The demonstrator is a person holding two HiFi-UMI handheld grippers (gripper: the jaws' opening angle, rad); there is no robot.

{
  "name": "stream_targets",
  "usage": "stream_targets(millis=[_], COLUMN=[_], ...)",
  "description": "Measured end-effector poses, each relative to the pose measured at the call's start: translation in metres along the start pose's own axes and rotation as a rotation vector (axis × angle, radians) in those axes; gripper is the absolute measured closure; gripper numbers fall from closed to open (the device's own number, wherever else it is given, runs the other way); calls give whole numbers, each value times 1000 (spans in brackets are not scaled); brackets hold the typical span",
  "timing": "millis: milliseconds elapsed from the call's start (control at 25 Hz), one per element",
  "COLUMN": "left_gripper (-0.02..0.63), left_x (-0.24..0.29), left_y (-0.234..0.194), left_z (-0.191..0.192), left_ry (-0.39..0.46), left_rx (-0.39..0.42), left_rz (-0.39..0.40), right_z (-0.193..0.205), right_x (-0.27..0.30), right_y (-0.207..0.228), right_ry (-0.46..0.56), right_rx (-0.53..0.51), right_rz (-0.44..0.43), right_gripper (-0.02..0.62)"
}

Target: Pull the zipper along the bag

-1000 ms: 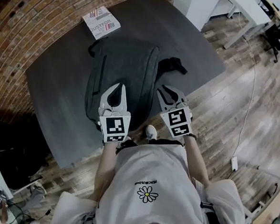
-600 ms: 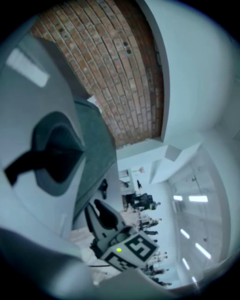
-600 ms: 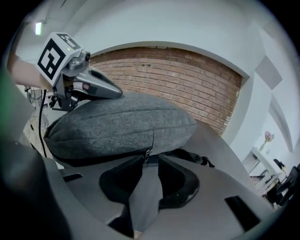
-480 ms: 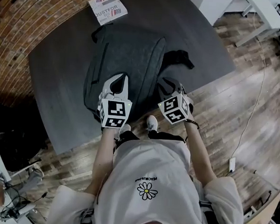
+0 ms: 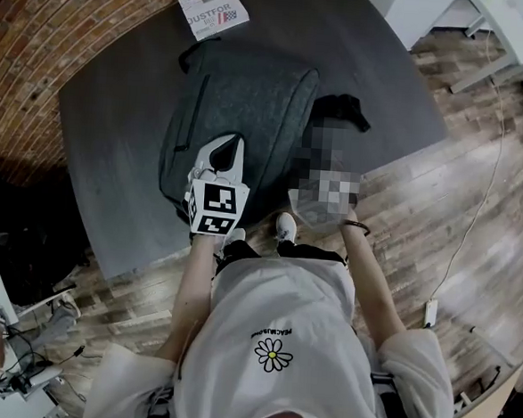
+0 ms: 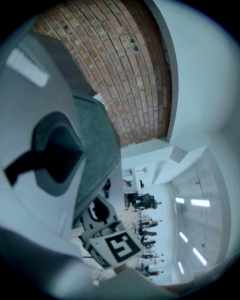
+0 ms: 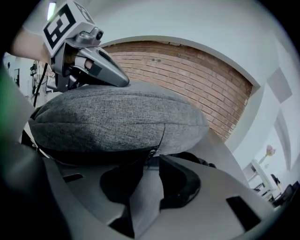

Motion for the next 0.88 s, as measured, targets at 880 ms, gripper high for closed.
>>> stream_targets(millis=[880], left_gripper=[607], left_x=[2], left_y=[0], left_z=[3], left_ry=[4], left_rx=[-4], left_rz=[7], right_z=[2], right_x=[4], right_y=[3], right_ry=[-34], right_rx=[7], right_rz=[-104], right_gripper=[600])
Point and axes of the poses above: the fingertips, and each gripper's own axes: x forward along the fingers, y to its right, z out of its underside, the point moved 2 cm from there along -x, backward along the fingers, and after that the axes turned 13 degrees about y, right-handed, at the moved point
